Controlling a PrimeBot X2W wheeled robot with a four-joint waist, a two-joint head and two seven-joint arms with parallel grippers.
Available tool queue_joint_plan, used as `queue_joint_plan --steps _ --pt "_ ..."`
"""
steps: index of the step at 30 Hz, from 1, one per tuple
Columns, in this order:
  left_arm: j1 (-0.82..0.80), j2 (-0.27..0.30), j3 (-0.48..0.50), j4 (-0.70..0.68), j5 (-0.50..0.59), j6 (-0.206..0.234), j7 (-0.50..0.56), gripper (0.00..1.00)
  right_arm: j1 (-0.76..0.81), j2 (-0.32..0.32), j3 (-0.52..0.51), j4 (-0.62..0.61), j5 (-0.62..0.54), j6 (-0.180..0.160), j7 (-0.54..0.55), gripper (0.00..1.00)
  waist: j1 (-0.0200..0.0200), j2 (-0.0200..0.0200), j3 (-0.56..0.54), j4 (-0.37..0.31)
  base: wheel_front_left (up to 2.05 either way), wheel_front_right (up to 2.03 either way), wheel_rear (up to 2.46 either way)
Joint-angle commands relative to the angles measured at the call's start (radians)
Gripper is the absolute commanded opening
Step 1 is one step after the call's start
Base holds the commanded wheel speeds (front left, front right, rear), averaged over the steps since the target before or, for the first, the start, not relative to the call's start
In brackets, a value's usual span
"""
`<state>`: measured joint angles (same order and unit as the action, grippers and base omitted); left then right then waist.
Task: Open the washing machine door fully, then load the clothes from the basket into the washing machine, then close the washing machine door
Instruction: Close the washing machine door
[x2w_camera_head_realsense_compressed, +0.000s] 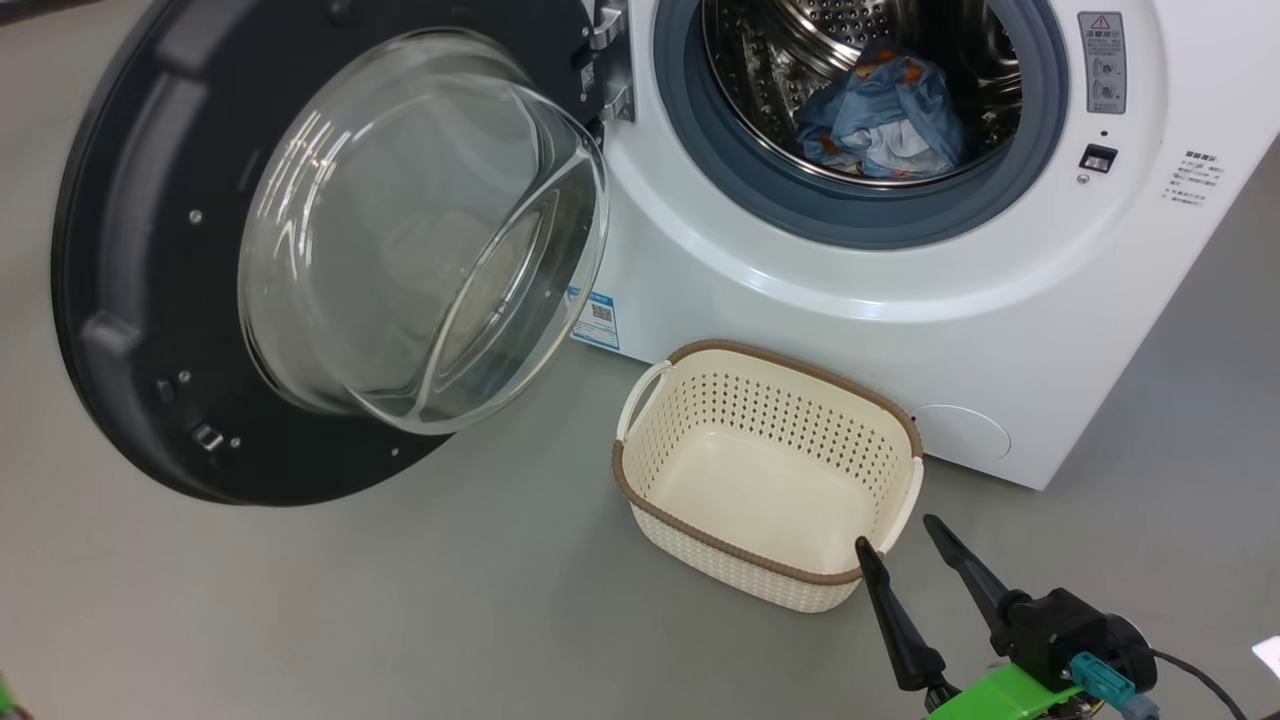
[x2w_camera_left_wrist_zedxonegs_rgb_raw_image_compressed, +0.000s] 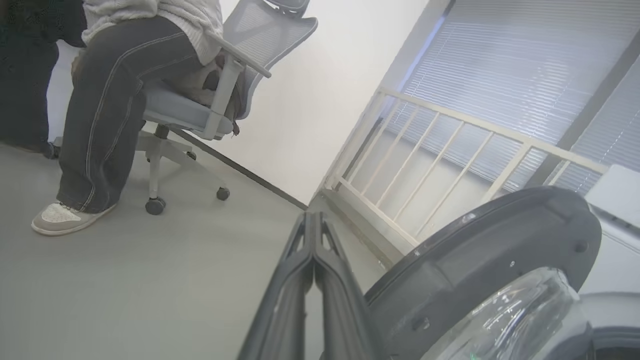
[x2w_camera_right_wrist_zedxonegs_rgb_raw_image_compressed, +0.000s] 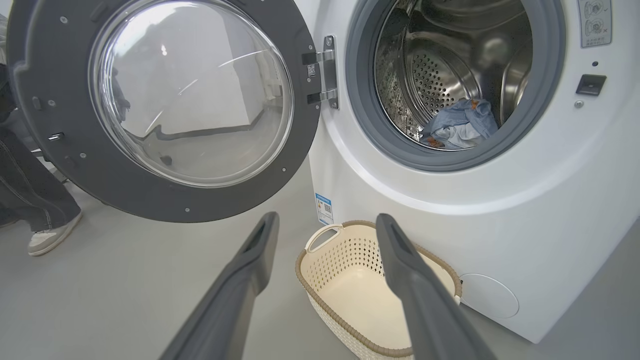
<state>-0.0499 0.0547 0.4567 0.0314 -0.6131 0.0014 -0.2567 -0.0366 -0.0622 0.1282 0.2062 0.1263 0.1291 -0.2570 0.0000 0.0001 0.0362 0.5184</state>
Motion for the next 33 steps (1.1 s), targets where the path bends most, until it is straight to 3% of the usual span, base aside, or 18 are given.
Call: queue_joint_plan --steps 1,11,20,25,33 --pt "-0.068 0.045 0.054 0.011 -0.045 -0.016 -0.005 0.00 -0.005 0.005 0.020 -0.028 0.004 0.002 -0.005 1.00 0.0000 -0.0001 0.001 -0.001 0.00 0.00 0.00" --pt "-0.311 0.145 0.214 0.255 -0.411 -0.074 0.127 0.00 -0.002 0.001 0.016 -0.038 -0.003 0.002 -0.005 1.00 0.0000 -0.0001 0.024 -0.018 0.00 0.00 0.00" --pt "-0.464 0.257 0.299 0.477 -0.701 -0.119 0.347 0.00 -0.027 -0.018 0.025 -0.038 -0.004 0.002 -0.005 1.00 0.0000 -0.0001 0.069 -0.057 0.00 0.00 0.00" --pt "-0.511 0.297 0.324 0.521 -0.795 -0.128 0.427 0.00 -0.038 -0.030 0.022 -0.034 -0.009 0.002 -0.005 1.00 0.0000 -0.0001 0.096 -0.085 0.00 0.00 0.00" --pt "-0.540 0.331 0.280 0.569 -0.831 -0.130 0.551 0.00 -0.045 -0.041 0.021 -0.034 -0.006 0.002 -0.005 1.00 0.0000 -0.0001 0.117 -0.114 0.00 0.00 0.00"
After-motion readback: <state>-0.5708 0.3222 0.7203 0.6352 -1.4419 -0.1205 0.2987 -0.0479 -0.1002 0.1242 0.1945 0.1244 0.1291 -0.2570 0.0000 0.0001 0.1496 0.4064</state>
